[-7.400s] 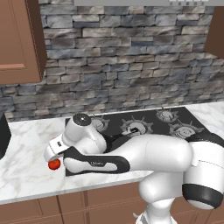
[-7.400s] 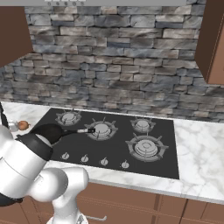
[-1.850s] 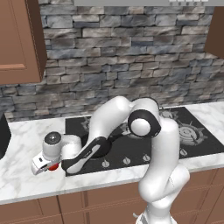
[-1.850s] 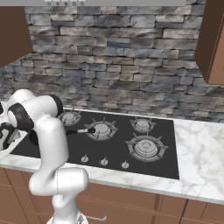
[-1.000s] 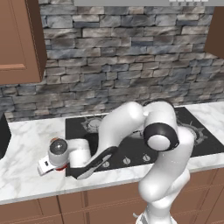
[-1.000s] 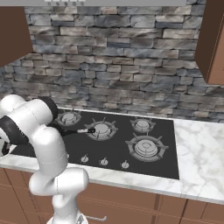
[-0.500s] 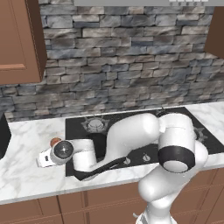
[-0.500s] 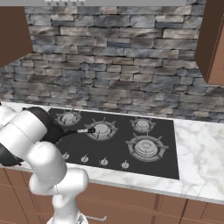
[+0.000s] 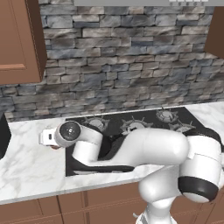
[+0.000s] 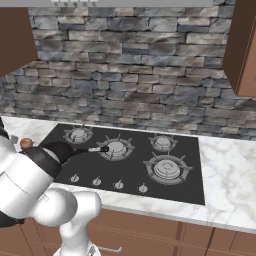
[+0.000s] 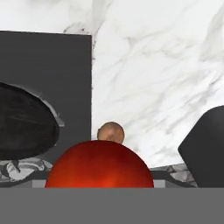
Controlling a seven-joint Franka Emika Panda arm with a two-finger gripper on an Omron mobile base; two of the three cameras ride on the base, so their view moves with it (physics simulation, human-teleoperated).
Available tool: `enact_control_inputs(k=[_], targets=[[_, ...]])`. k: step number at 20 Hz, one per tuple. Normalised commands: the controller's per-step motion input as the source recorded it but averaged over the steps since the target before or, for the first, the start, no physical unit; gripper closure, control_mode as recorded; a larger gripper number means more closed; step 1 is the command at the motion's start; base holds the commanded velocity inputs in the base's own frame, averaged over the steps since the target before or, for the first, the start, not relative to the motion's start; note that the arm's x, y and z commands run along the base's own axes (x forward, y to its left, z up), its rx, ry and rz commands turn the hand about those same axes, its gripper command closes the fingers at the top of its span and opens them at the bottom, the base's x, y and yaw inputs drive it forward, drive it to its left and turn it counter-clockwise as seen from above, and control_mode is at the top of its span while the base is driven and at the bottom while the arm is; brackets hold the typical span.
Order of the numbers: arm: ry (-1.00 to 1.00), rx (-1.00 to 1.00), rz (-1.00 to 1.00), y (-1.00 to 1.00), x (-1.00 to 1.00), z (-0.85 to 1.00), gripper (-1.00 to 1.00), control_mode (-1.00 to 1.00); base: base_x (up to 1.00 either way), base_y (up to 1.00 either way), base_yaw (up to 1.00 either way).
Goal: Place the pan on the front left burner on the stove. Then place the tomato and the onion in the pan and turn on the front left burner.
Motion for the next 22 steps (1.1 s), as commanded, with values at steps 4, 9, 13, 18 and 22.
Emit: enact_control_inputs(k=[4, 9, 13, 18, 22], targets=[[0.07, 0.09, -0.20, -0.31, 0.00, 0.98, 1.00, -1.00, 0.00, 0.00, 0.00], [0.15, 0.08, -0.19, -0.41, 0.00, 0.57, 1.00, -1.00, 0.00, 0.00, 0.00], [0.19, 0.21, -0.07, -0.67, 0.00, 0.07, 1.00, -1.00, 0.00, 0.00, 0.00], [0.15, 0.22, -0.03, -0.91, 0.00, -0.05, 1.00, -1.00, 0.00, 0.00, 0.00], [0.20, 0.19, -0.05, -0.75, -0.05, -0.18, 1.00, -1.00, 0.00, 0.00, 0.00]])
